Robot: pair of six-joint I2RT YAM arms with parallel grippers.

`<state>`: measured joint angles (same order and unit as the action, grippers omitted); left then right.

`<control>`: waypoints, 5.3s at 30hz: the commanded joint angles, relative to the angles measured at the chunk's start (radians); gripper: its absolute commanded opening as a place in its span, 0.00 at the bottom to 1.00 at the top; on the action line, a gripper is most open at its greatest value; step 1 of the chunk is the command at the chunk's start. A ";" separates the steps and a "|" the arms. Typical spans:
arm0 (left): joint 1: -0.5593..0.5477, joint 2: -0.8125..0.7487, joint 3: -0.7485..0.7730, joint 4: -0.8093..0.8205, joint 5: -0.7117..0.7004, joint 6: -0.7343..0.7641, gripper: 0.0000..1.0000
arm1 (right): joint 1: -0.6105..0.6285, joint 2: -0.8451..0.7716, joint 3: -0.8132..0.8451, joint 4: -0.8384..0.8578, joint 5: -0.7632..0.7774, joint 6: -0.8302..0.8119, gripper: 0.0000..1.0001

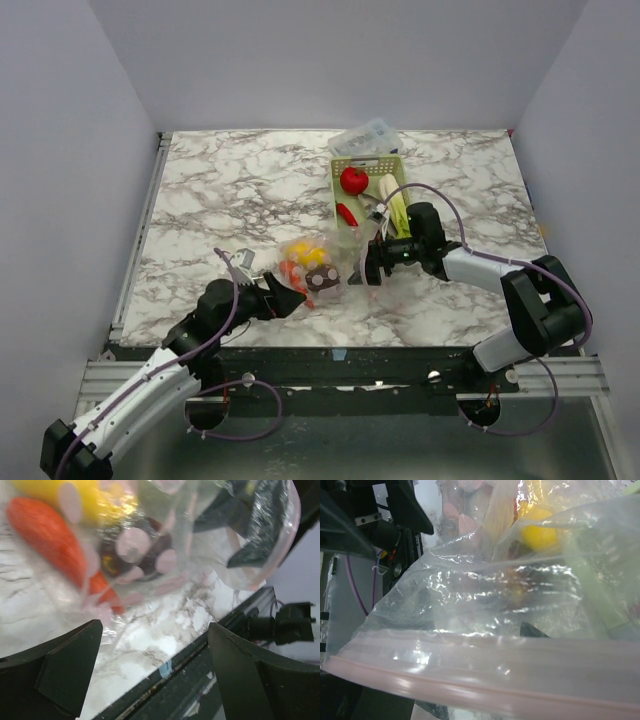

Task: Open the zip-top bag and remove the fake food
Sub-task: Pick up the fake fruit from the zipper food storage bag.

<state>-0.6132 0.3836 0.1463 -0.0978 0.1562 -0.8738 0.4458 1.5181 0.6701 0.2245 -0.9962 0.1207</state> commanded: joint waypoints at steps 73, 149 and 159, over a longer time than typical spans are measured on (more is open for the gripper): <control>-0.575 0.941 0.996 -0.327 -0.572 0.047 0.00 | 0.006 -0.012 -0.009 0.017 0.019 0.005 0.78; -0.236 0.459 0.220 -0.163 -0.368 -0.056 0.32 | 0.122 0.171 0.021 0.164 0.009 0.109 0.80; -0.224 0.547 0.230 -0.088 -0.371 -0.010 0.32 | 0.183 0.181 0.074 0.102 0.055 0.061 0.82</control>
<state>-0.8452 0.8841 0.3511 -0.2481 -0.1917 -0.9146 0.6060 1.6775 0.7059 0.3744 -0.9794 0.2142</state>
